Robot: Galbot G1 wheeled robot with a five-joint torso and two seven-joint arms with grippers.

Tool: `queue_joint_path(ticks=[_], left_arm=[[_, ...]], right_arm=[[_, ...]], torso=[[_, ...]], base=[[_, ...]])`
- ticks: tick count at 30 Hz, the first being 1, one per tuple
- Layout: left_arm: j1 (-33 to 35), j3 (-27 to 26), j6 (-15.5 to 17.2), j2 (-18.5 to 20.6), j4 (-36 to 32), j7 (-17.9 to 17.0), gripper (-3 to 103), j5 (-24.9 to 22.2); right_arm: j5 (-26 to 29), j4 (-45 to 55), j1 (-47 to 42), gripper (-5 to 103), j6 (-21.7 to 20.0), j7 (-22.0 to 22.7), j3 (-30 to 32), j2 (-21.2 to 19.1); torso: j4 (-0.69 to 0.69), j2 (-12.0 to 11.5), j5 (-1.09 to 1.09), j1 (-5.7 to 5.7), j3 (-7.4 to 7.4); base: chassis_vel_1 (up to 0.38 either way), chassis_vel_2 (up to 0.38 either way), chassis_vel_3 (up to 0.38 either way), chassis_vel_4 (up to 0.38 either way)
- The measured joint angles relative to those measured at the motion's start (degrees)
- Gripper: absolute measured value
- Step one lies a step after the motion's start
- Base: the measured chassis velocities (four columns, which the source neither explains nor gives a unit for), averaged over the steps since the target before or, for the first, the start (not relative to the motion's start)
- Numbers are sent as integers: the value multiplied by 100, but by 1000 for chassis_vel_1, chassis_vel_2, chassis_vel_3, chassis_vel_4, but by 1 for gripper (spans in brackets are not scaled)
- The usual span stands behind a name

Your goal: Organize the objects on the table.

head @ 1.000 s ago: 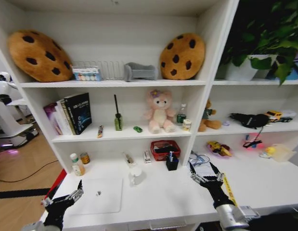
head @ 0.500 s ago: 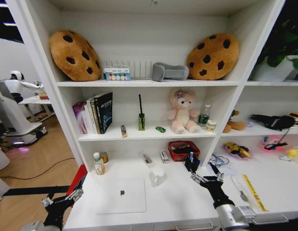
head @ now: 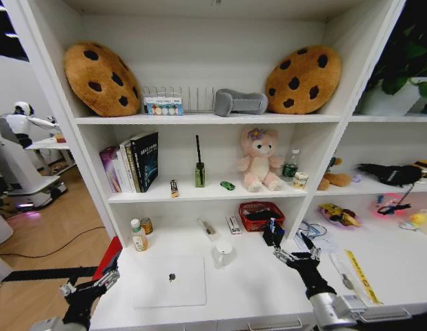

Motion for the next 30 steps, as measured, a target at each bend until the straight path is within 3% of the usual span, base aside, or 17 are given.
queue_joint_path(ticks=[14,28,30], left_arm=[[0,0,0,0,0,0,100,0],[0,0,1,0,-1,3,100,0],[0,-1,0,0,-2,4,100,0]], right_arm=[[0,0,-1,100,0,-2,0,0],[0,0,-1,100,0,-3,0,0],[0,0,-2,100,0,-2,0,0]], torso=[[0,1,0,-1,0],[1,1,-1,-1,0],[-3,2,7,-2,-1]], base=[[130,-118,-131,135],[310,-284,-304,301],[386,-328,-394,303]])
